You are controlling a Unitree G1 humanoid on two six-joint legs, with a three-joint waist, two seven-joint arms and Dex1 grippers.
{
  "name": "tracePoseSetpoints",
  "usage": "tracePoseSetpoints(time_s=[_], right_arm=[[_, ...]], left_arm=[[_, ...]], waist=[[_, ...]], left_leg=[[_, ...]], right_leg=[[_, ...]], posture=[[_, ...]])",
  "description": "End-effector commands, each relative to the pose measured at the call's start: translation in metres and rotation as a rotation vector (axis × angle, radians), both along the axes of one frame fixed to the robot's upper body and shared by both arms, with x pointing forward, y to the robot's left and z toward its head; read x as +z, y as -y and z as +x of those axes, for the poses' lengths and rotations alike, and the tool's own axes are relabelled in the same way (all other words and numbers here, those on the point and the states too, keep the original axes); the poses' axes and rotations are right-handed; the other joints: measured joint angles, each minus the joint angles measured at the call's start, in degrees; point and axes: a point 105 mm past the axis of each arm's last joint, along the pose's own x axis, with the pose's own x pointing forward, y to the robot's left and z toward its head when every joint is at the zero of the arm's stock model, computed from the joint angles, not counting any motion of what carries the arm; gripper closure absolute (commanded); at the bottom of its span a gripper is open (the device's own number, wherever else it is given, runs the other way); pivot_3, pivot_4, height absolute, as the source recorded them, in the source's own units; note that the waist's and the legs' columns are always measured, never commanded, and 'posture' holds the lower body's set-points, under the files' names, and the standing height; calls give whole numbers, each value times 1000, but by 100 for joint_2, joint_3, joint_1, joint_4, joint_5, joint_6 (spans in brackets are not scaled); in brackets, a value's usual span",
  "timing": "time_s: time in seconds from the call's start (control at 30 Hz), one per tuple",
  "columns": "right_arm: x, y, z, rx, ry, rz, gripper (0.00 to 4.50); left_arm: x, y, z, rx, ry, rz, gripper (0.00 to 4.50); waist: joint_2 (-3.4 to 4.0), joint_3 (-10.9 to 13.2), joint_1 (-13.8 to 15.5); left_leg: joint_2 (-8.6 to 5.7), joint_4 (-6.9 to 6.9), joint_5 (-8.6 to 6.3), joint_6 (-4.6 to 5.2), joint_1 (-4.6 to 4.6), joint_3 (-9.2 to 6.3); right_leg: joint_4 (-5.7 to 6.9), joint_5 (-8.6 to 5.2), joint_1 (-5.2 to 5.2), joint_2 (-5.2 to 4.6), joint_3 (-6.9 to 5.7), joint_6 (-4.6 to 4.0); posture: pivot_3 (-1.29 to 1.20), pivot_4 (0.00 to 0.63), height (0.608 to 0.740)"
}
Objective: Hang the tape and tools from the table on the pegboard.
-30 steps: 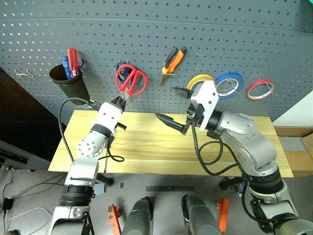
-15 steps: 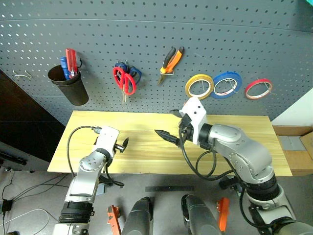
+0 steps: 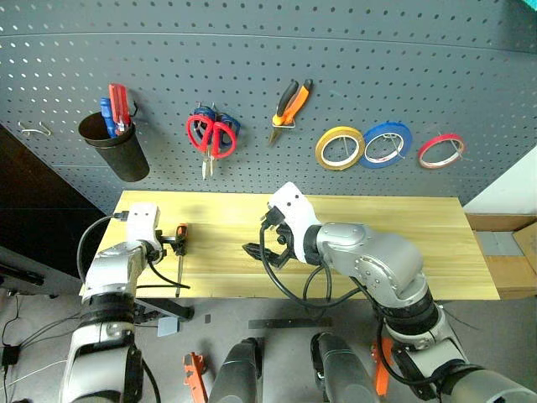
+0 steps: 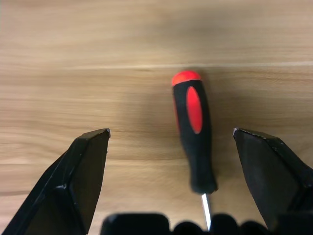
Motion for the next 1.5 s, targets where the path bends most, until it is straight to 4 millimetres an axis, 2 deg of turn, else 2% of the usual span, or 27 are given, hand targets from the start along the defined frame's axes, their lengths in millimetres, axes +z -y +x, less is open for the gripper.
tracePoseSetpoints(time_s=[0.03,0.17,0.2,0.27,0.4,0.53,0.6,0.7,0.8,1.0,1.13,1.27,1.4,1.5], right_arm=[[18,-11,-1,38,70,26,0],[22,-18,-1,70,90,20,0],[24,-19,-2,80,97,18,0],[27,-22,-2,94,112,15,0],[34,-26,0,109,152,13,0],[40,-26,4,106,181,24,0],[42,-26,4,107,188,29,0],[51,-26,3,122,207,53,0],[63,-24,-3,160,252,75,0],[87,-20,-21,301,416,152,0],[101,-10,-28,382,511,205,0],[108,-9,-27,411,540,236,0],[121,-11,-20,396,573,281,0],[125,-13,-16,390,592,283,0]], left_arm=[[-3,2,10,18,-8,-22,164],[-13,3,11,50,-37,-48,164],[-16,3,11,57,-46,-58,327],[-20,1,9,74,-54,-61,752],[-23,-7,4,119,-53,-70,2084],[-11,-13,6,135,28,-43,3472],[-2,-15,7,134,70,-19,3608],[32,-19,5,137,230,39,3608],[71,-8,-13,99,416,89,3608],[101,18,-46,-18,563,235,3608],[151,33,-66,-68,816,392,3608],[193,36,-68,-62,986,497,3608],[264,35,-58,-32,1212,516,3608],[298,26,-52,16,1305,488,3608]], waist=[[0,1,-9],[-1,2,-57],[-1,2,-77],[-1,2,-117],[-1,2,-145],[-2,1,-148],[-3,1,-148],[-5,-1,-147],[-6,-1,-146],[-9,-3,-132],[-12,-5,-116],[-17,-10,2],[-28,-17,50],[-35,-23,55]], left_leg=[[0,-1,0,0,0,0],[0,-7,-1,1,-2,5],[0,-9,-1,1,-2,5],[0,-14,-1,1,-4,7],[2,-15,-1,1,-3,6],[2,-16,-1,1,-4,8],[2,-20,-1,0,-7,9],[5,-25,-1,0,-18,12],[9,-26,-1,-2,-52,18],[9,-38,-2,-4,-62,24],[16,-35,-1,-4,-62,24],[17,-32,1,-7,-61,23],[16,-27,7,-15,-61,21],[9,-24,8,-17,-62,21]], right_leg=[[1,0,0,0,0,0],[-4,0,-3,-4,4,0],[-5,0,-5,-4,5,1],[-5,0,-11,-5,6,0],[-2,0,-13,-6,7,1],[-3,0,-16,-8,9,1],[-3,0,-23,-10,10,0],[-3,1,-37,-18,19,-1],[3,3,-81,-27,30,-3],[-8,3,-93,-29,31,-3],[-8,3,-91,-18,27,-4],[-6,4,-89,-11,23,-5],[-1,5,-86,2,15,-7],[0,5,-85,3,11,-6]], posture=[[-74,309,740],[-93,307,740],[-93,307,740],[-97,302,740],[-93,288,740],[-86,277,740],[-85,274,740],[-88,269,740],[-73,264,740],[-44,246,740],[-25,227,740],[-14,208,740],[-9,191,740],[-14,182,740]])
